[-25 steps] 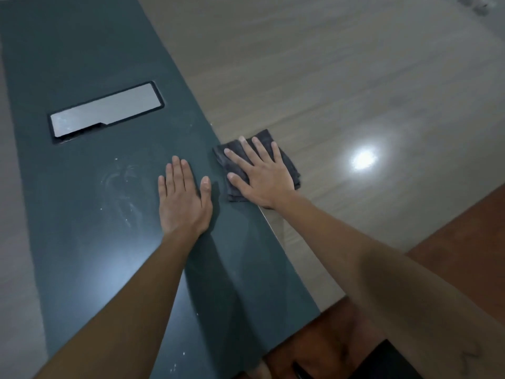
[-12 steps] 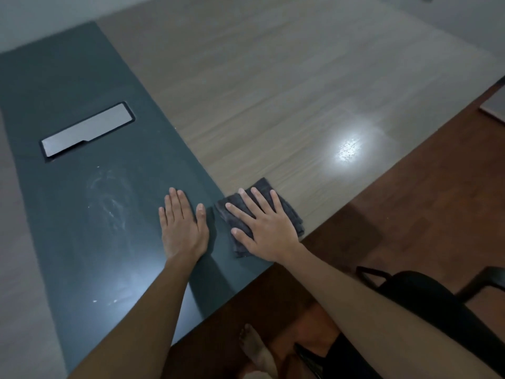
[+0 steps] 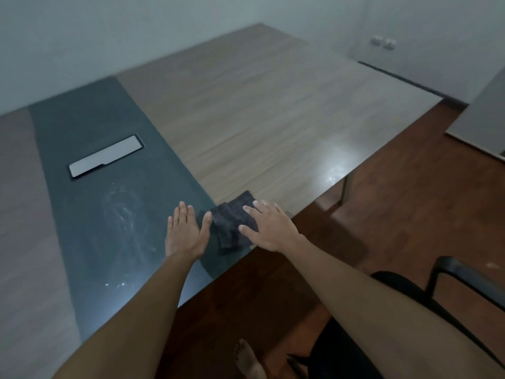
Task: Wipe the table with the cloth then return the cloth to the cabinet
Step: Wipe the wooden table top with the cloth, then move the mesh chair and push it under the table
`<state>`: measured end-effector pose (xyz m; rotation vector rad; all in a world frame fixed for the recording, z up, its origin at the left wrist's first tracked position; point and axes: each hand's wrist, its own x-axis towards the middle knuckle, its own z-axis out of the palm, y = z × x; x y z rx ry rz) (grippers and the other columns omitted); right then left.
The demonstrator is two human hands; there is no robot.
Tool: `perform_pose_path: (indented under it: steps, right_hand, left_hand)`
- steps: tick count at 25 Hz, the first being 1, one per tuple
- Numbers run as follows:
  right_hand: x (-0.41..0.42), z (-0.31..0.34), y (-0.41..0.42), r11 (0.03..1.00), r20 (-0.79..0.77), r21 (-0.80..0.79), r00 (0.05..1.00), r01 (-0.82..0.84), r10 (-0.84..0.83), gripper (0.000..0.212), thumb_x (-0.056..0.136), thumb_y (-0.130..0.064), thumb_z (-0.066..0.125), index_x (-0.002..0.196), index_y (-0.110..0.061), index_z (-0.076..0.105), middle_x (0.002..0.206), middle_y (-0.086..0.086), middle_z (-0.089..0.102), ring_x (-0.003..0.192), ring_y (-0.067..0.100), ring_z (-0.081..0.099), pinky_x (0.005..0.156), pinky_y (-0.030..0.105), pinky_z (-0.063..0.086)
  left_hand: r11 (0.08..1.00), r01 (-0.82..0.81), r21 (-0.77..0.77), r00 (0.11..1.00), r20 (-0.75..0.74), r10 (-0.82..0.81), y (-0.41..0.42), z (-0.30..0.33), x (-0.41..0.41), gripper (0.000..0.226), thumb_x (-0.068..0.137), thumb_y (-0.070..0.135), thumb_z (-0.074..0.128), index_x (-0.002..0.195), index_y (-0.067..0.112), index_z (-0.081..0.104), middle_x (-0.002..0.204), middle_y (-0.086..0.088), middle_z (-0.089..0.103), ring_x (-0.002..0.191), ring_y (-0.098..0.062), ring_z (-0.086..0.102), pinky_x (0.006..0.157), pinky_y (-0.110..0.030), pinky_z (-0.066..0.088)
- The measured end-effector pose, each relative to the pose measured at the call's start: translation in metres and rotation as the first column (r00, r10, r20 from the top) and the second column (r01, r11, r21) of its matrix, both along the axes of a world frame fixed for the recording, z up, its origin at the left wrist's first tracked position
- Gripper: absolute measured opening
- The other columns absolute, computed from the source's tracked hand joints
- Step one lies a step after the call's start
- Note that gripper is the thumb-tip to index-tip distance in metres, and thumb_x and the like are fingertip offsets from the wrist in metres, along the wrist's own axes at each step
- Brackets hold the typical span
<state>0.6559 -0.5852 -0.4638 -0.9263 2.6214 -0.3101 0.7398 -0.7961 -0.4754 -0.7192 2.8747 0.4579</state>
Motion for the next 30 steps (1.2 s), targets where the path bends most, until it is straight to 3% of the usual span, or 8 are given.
perform_pose_path:
  steps: [4, 13, 22, 30]
  right_hand:
    - [0.013, 0.034, 0.059, 0.985, 0.009, -0.049, 0.986, 0.166, -0.166, 0.067, 0.103, -0.059, 0.039, 0.155, -0.017, 0.04, 0.156, 0.009, 0.046, 0.145, 0.028, 0.038, 0.116, 0.047, 0.034]
    - [0.049, 0.057, 0.201, 0.849, -0.032, 0.035, 0.85, 0.527, -0.526, 0.07, 0.098, -0.064, 0.042, 0.152, -0.02, 0.047, 0.153, 0.005, 0.051, 0.142, 0.026, 0.042, 0.112, 0.045, 0.038]
    - [0.102, 0.073, 0.332, 0.527, -0.072, 0.03, 0.528, 0.849, -0.846, 0.07, 0.1, -0.061, 0.038, 0.153, -0.016, 0.044, 0.155, 0.006, 0.047, 0.142, 0.028, 0.041, 0.115, 0.049, 0.033]
    - [0.197, 0.099, 0.455, 0.202, -0.141, 0.023, 0.203, 0.979, -0.969, 0.07, 0.1, -0.062, 0.039, 0.152, -0.015, 0.045, 0.153, 0.006, 0.049, 0.142, 0.028, 0.04, 0.115, 0.05, 0.033]
  left_hand:
    - [0.993, 0.118, -0.019, 0.993, -0.012, -0.118, 0.049, 0.028, 0.005, 0.082, 0.098, 0.063, 0.012, 0.158, 0.007, 0.009, 0.166, -0.011, -0.002, 0.154, -0.021, -0.003, 0.125, -0.038, -0.001]
    - [0.871, 0.488, -0.05, 0.873, 0.014, -0.488, 0.188, 0.051, -0.011, 0.084, 0.097, 0.067, 0.014, 0.158, 0.009, 0.016, 0.166, -0.009, 0.009, 0.154, -0.02, 0.005, 0.124, -0.038, 0.003]
    - [0.602, 0.798, -0.029, 0.603, 0.037, -0.797, 0.316, 0.05, -0.053, 0.084, 0.097, 0.067, 0.016, 0.157, 0.009, 0.017, 0.166, -0.009, 0.009, 0.154, -0.02, 0.004, 0.124, -0.039, 0.003]
    - [0.285, 0.955, 0.08, 0.285, 0.006, -0.958, 0.46, 0.051, -0.008, 0.082, 0.098, 0.066, 0.021, 0.158, 0.01, 0.018, 0.165, -0.008, 0.014, 0.153, -0.02, 0.009, 0.124, -0.038, 0.005]
